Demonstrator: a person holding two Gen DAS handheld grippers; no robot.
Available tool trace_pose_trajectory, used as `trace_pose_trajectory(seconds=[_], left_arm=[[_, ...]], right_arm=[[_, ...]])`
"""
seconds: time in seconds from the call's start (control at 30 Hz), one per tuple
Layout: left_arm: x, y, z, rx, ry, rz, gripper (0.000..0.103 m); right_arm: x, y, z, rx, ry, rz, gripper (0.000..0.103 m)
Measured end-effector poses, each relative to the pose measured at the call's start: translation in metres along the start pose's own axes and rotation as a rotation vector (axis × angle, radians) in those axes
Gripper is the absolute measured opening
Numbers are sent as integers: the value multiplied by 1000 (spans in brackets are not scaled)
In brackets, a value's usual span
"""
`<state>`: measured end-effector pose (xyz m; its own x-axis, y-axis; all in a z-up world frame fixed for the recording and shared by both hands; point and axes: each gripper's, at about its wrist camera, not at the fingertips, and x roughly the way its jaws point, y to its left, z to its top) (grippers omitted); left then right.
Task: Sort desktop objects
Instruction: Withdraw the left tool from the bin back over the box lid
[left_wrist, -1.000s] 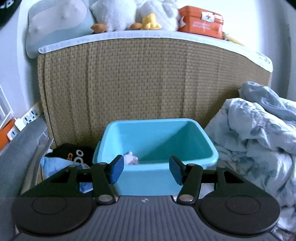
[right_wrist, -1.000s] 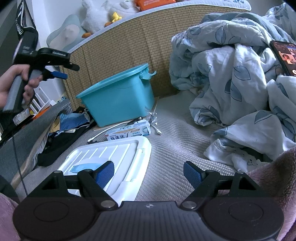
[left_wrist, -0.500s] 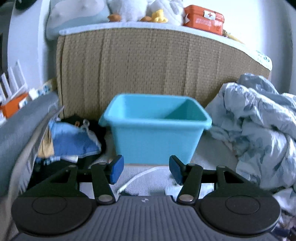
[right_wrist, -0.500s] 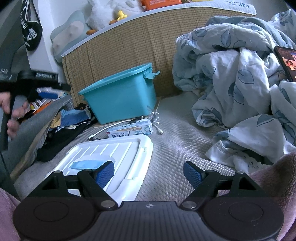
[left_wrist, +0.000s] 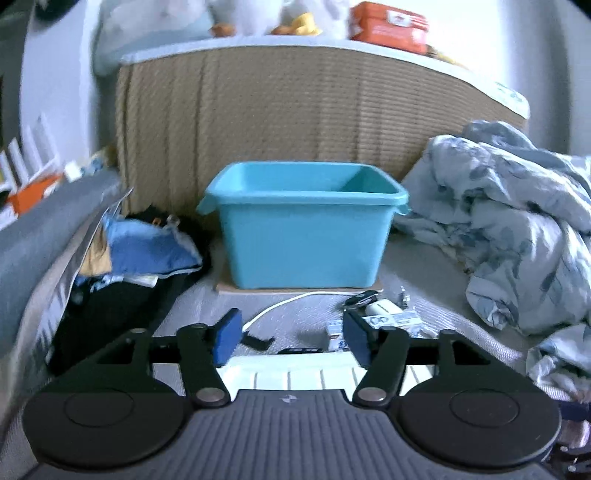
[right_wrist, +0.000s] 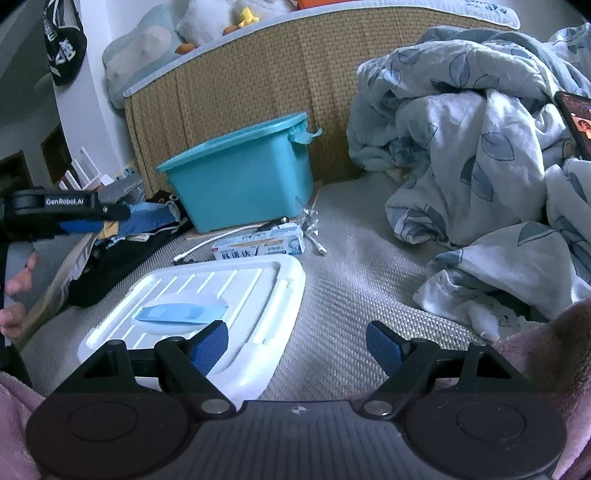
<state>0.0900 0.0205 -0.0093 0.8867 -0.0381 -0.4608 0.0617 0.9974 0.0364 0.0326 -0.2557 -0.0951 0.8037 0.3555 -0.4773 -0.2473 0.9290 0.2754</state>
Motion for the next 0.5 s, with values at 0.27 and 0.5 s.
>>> trace_pose_trajectory(seconds=[0.27,0.5], left_arm=[[7,3,1,-54,37,-37,67],[5,8,0,-88,50,-58,67]], right_arm=[[0,6,-2,-26,12,-30,86],[5,11,-4,-47,44,-51,86]])
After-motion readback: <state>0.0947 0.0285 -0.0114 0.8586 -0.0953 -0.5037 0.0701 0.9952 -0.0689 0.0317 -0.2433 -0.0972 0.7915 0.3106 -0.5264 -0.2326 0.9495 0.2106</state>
